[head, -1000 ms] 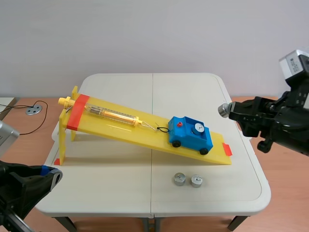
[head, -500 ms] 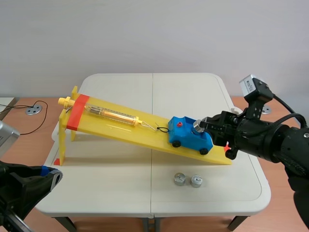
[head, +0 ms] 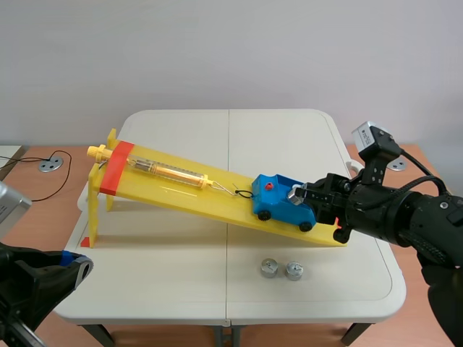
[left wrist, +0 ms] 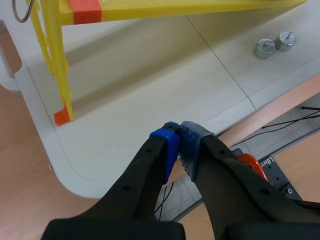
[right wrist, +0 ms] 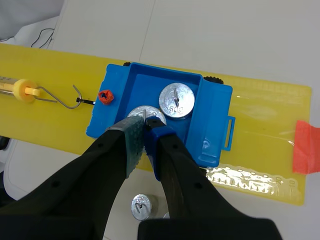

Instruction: Place the four metal weights on the blue cart on the ramp.

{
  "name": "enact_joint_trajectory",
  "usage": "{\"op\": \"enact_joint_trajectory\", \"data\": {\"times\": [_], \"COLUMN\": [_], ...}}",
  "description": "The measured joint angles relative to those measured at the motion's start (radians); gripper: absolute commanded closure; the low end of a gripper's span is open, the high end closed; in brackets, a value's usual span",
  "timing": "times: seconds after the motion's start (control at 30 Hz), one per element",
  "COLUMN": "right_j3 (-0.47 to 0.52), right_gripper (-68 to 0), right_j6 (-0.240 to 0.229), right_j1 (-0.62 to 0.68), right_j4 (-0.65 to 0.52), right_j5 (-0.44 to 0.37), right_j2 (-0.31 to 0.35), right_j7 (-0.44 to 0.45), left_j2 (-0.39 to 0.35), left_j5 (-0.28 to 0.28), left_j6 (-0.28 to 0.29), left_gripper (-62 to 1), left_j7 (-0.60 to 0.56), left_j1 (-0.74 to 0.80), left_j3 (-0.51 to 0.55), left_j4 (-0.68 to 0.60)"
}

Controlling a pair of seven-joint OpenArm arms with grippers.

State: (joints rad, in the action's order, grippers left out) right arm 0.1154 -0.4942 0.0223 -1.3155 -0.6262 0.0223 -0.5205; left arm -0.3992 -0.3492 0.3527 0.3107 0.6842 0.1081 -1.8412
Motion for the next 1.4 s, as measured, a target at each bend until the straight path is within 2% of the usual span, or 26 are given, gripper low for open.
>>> {"op": "enact_joint_trajectory", "data": {"times": [0.5,0.57,0.77,0.83,1.03,1.23,1.4], "right_j3": [-0.028,-0.028,-0.028,-0.027,0.033,0.093,0.105], "right_gripper": [-0.7,-4.1,-23.6,-28.2,-30.8,-30.8,-30.7], "right_j6": [0.001,0.001,0.001,-0.001,-0.073,-0.140,-0.151], "right_j1": [-0.033,-0.033,-0.033,-0.033,-0.033,0.025,0.140], "right_j4": [0.048,0.048,0.048,0.048,0.048,-0.019,-0.175], "right_j5": [0.026,0.034,0.036,0.036,0.015,-0.008,-0.014], "right_j2": [0.000,0.000,0.000,0.000,0.008,0.093,0.208], "right_j7": [0.014,0.014,0.014,0.014,-0.004,-0.006,-0.005], "left_j2": [0.000,0.000,0.000,0.000,0.000,0.000,0.000], "left_j5": [0.000,0.000,0.000,0.000,0.000,0.000,0.000], "left_j6": [0.000,0.000,0.000,0.000,0.000,0.000,0.000], "left_gripper": [-4.0,-4.0,-4.0,-4.0,-4.0,-4.0,-4.0], "left_j7": [0.000,0.000,0.000,0.000,0.000,0.000,0.000], "left_j1": [0.000,0.000,0.000,0.000,0.000,0.000,0.000], "left_j3": [0.000,0.000,0.000,0.000,0.000,0.000,0.000], "left_j4": [0.000,0.000,0.000,0.000,0.000,0.000,0.000]}}
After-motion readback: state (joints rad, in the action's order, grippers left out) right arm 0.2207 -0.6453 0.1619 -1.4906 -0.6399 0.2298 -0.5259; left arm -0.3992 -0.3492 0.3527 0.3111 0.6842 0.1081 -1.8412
